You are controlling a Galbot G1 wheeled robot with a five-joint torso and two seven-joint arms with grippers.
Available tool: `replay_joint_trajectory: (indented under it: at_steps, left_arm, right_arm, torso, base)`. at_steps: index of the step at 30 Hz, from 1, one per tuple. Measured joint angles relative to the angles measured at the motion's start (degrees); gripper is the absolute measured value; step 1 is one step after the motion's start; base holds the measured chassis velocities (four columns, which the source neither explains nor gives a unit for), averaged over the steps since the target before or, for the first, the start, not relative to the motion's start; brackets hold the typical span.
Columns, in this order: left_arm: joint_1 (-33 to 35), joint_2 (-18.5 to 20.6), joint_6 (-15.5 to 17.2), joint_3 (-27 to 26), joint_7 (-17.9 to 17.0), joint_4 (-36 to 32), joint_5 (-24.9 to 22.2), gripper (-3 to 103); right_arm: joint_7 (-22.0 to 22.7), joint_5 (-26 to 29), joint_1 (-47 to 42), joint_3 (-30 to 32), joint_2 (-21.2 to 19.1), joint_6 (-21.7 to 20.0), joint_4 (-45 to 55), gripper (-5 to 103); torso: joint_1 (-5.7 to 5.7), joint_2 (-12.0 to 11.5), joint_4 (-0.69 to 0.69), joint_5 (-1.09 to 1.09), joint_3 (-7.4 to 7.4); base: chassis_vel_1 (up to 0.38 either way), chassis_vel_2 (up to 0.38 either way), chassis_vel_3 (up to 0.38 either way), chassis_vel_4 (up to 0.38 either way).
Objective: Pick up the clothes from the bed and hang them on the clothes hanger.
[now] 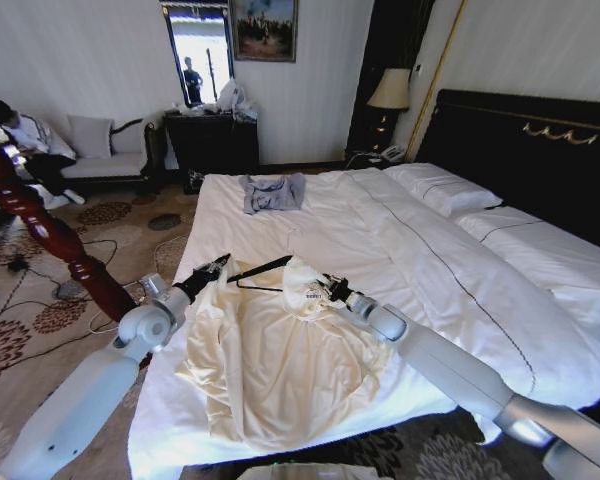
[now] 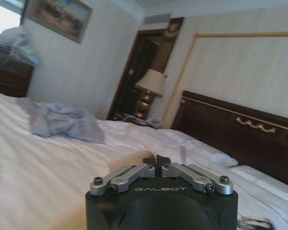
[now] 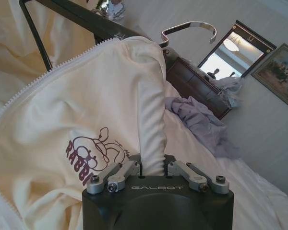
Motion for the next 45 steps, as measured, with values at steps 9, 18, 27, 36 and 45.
replay_joint_trajectory:
  at_steps: [9, 18, 27, 36, 45]
  left_arm:
    - [4.39, 1.78, 0.42, 0.73, -0.08, -6.00, 1.89, 1]
    - [8.28, 2.96, 0.75, 0.80, -0.30, -10.60, 3.86, 1]
    - [12.85, 5.95, 1.07, -3.43, -0.93, -16.90, 3.81, 1]
    - [13.07, 10.92, 1.22, -12.93, -0.98, -17.25, -0.89, 1]
    - [10.71, 10.48, 1.38, -10.47, -2.17, -19.08, -1.58, 1]
  right_arm:
    - [0.65, 1.61, 1.51, -0.57, 1.40, -1.64, 0.75, 20]
    - [1.59, 2.59, 2.21, -0.26, 2.76, -3.57, 2.31, 20]
    - [1.51, 2.49, 4.07, 1.06, 2.51, -3.62, 1.34, 20]
    - [0.79, 1.81, 4.13, 3.56, -1.06, -2.68, 2.69, 20]
    - [0.70, 1.87, 4.29, 2.80, -0.63, -3.02, 3.66, 20]
  torso:
    - [0.01, 0.00, 0.00, 0.00, 0.00]
    - [0.01, 0.00, 0.00, -0.01, 0.00]
    - [0.01, 0.00, 0.00, 0.00, 0.00]
    - [0.01, 0.00, -0.01, 0.00, 0.00]
    - [0.00, 0.00, -0.01, 0.00, 0.01]
  base:
    - [0.000, 0.000, 0.000, 0.000]
    - [0.000, 0.000, 0.000, 0.000]
    - [0.000, 0.000, 0.000, 0.000]
    - [0.000, 0.000, 0.000, 0.000]
    - [0.000, 0.000, 0.000, 0.000]
